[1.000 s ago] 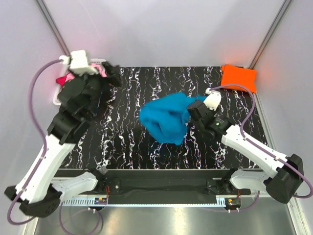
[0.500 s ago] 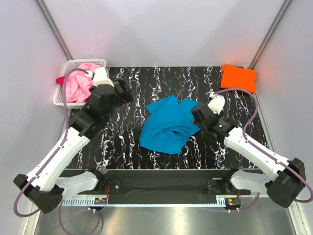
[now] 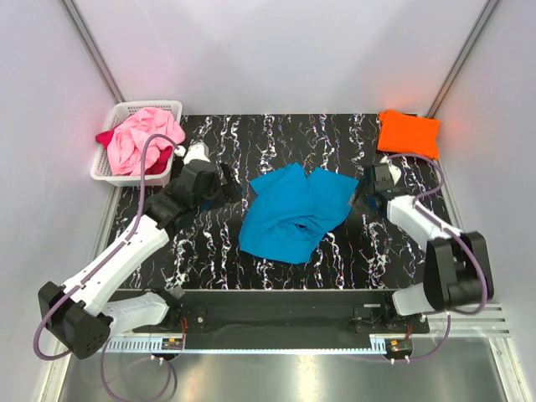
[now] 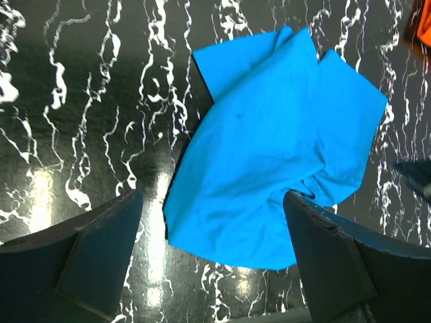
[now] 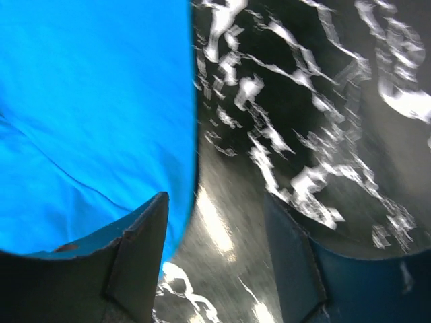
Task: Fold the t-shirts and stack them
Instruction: Move the tshirt to the center of the board, then flatten the tshirt out
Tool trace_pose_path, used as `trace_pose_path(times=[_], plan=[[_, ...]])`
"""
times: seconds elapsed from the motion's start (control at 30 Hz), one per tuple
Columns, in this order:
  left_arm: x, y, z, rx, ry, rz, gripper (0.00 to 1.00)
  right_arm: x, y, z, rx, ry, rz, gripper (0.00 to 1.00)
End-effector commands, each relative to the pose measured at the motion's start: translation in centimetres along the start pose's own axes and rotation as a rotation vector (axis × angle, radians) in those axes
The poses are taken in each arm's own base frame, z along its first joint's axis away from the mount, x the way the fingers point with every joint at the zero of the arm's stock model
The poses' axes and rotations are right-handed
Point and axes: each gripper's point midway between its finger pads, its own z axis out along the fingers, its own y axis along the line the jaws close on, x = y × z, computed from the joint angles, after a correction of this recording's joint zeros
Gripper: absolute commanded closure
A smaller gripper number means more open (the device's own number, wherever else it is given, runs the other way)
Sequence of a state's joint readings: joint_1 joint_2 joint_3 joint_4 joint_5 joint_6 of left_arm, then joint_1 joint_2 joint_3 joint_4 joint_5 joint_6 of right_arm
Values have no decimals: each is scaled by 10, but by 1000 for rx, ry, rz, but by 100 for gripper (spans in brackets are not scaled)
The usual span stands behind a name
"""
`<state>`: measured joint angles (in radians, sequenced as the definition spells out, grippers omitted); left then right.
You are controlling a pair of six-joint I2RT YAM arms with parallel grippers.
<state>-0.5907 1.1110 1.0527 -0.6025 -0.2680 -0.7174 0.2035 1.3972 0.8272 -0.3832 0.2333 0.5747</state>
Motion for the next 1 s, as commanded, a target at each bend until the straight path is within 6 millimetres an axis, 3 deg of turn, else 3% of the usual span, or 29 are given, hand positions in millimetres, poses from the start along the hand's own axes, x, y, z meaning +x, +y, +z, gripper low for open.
trace_pose_path(times=[0.0,0.13,0.37,0.7,0.97], plan=[[3,-11,2,50,14,-18,10,-31,41,9,-205,-4,-4,36],[10,-9,5,49,37,-6,10,-24,51,13,-274,32,41,42],[19,-11,9,58,76,6,10,-18,47,27,-242,48,45,45],[19,-11,7,70,76,19,10,-59,48,56,-210,24,96,46],[23,-15,12,74,104,37,11,-61,46,65,-202,47,101,48]])
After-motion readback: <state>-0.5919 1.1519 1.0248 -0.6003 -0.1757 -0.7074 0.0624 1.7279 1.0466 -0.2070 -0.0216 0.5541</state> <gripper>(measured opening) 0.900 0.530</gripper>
